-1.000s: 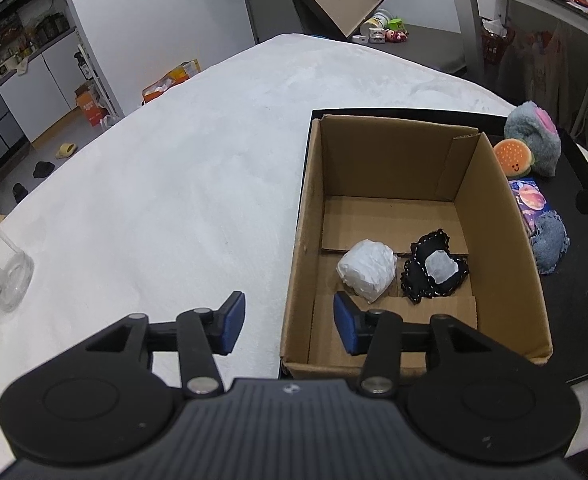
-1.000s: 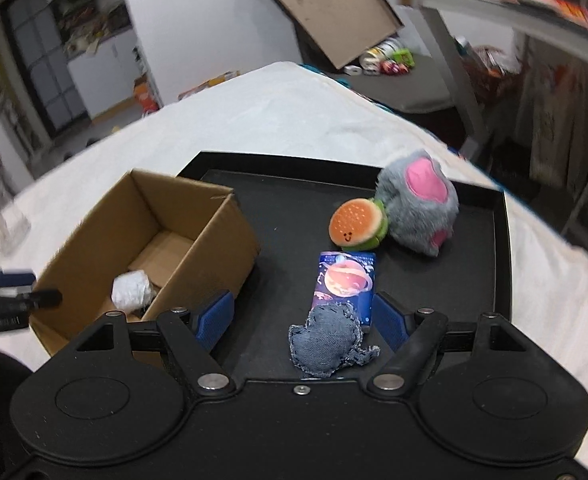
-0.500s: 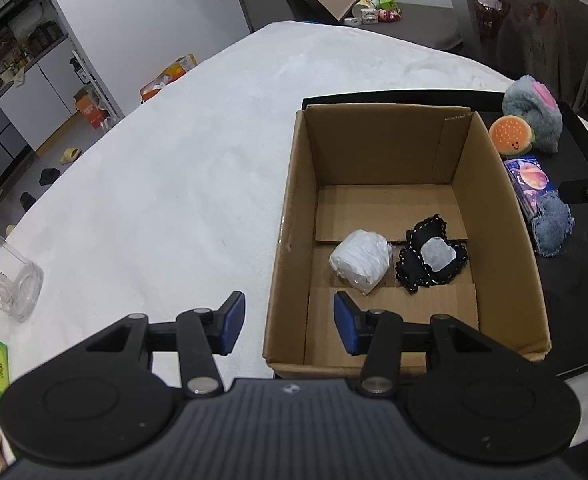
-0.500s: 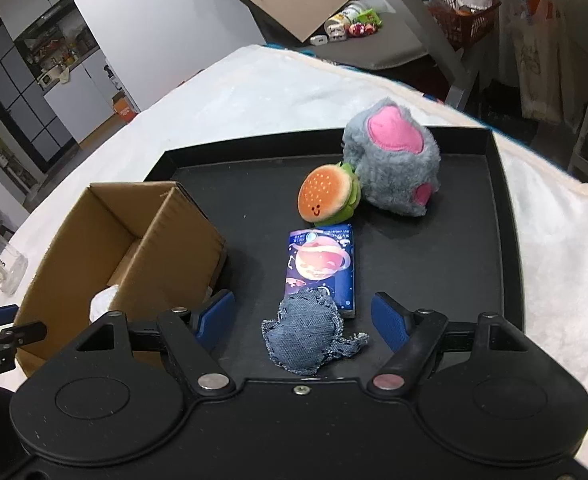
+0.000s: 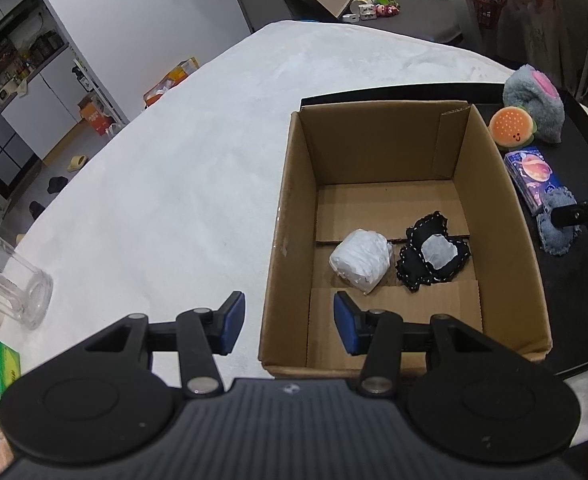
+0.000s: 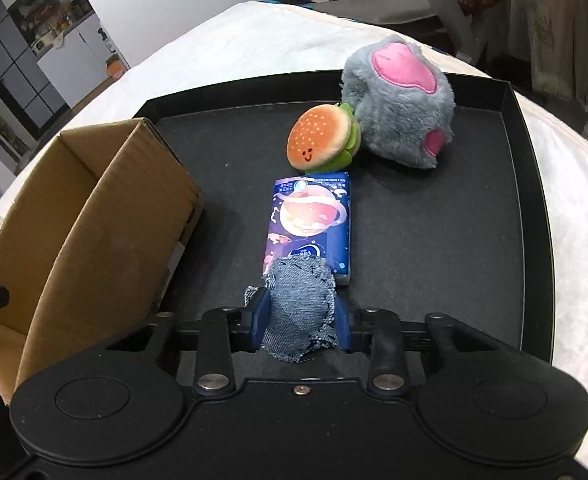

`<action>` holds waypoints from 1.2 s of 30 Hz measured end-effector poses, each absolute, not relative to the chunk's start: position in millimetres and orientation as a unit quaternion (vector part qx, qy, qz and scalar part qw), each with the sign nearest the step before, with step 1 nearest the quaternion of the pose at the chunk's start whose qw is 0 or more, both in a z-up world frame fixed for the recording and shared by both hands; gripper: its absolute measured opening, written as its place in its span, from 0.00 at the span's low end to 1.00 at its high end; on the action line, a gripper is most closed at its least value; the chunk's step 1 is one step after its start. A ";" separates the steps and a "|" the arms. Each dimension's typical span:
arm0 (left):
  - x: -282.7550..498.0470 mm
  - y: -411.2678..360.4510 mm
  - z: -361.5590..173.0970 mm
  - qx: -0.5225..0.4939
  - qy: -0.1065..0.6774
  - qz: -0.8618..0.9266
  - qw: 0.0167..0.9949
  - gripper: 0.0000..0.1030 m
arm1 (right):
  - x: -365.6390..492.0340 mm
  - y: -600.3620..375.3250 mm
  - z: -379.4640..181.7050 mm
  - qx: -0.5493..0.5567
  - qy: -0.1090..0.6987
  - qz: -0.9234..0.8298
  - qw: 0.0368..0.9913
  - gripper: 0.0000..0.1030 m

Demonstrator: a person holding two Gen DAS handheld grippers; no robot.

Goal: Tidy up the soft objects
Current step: 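Grasp the blue denim plush with the right tool, then carry the denim plush into the box and release it while left holds box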

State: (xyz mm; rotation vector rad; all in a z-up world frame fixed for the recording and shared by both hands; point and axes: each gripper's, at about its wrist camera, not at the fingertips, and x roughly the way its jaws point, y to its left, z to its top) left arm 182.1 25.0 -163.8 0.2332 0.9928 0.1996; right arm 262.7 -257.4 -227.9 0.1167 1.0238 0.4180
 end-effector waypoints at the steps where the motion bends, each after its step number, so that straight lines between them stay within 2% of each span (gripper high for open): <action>1: 181.8 26.0 -163.2 0.108 0.474 0.096 0.869 0.46 | 261.8 -257.5 -226.4 0.053 0.485 0.200 0.849 0.29; 7: 178.0 27.0 -159.8 0.102 0.466 0.092 0.874 0.46 | 252.0 -257.1 -218.3 0.056 0.486 0.214 0.846 0.24; 26: 169.2 47.1 -154.6 0.038 0.446 0.057 0.893 0.45 | 240.0 -244.1 -159.0 0.045 0.448 0.210 0.868 0.24; 36: 168.0 61.2 -156.8 -0.016 0.439 0.026 0.898 0.39 | 244.0 -216.2 -124.2 0.017 0.418 0.223 0.880 0.24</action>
